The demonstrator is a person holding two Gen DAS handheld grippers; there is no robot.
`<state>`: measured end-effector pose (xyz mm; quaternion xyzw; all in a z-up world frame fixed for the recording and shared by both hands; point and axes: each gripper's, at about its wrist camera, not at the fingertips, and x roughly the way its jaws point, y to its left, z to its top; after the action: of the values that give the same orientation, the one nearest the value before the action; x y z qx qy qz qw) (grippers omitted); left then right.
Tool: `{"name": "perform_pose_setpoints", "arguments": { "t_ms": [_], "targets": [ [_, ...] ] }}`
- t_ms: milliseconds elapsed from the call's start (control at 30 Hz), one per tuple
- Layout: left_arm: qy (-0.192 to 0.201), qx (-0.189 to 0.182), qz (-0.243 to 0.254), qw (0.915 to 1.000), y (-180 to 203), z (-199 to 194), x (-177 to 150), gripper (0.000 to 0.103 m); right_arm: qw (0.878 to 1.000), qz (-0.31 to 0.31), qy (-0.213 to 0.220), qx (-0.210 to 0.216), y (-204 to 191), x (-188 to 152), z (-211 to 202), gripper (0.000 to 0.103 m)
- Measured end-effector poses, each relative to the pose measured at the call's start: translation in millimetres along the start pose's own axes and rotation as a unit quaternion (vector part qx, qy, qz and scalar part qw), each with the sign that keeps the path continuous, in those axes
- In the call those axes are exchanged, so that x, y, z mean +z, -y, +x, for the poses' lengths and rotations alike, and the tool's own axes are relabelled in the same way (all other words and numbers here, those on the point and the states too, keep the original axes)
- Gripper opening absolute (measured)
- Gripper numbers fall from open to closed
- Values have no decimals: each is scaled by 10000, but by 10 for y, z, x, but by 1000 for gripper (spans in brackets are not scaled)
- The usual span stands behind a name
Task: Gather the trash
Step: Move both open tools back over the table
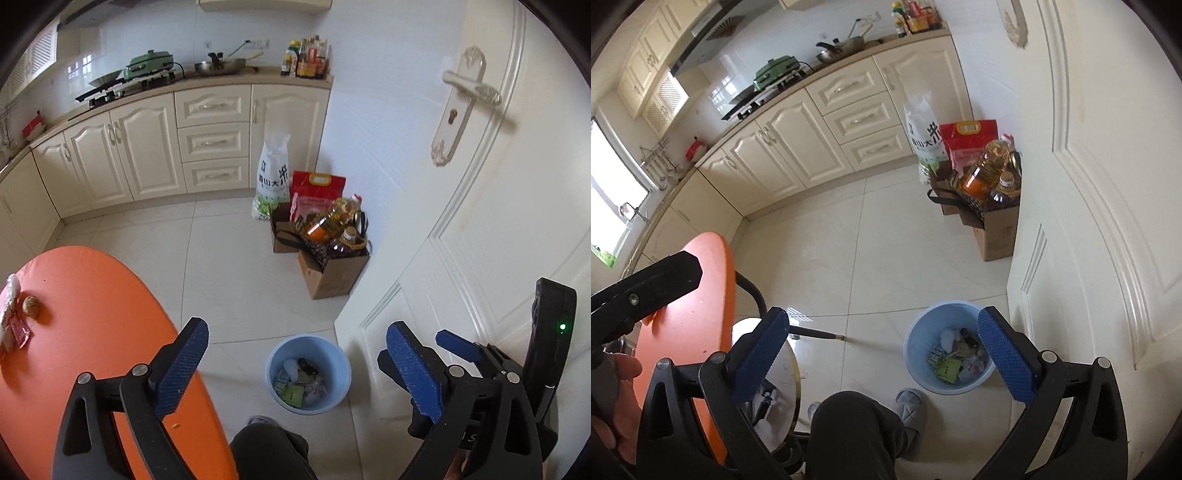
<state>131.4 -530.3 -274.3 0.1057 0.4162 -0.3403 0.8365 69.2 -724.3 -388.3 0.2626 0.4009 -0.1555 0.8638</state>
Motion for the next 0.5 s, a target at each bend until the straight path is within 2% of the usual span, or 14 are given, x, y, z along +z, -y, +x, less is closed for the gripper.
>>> {"name": "perform_pose_setpoints", "arguments": {
  "t_ms": [133, 267, 500],
  "targets": [
    [481, 240, -189, 9984, -272, -535, -254, 96, 9992, -259, 293, 110, -385, 83, -285, 103],
    [888, 408, -609, 9933, -572, -1093, -581, 96, 9967, -565, 531, 247, -829, 131, -530, 103],
    [1429, 975, -1195, 9777, -1012, -1958, -1267, 96, 9871, -1164, 914, 606, -1649, 159, -900, 103]
  ]
}}
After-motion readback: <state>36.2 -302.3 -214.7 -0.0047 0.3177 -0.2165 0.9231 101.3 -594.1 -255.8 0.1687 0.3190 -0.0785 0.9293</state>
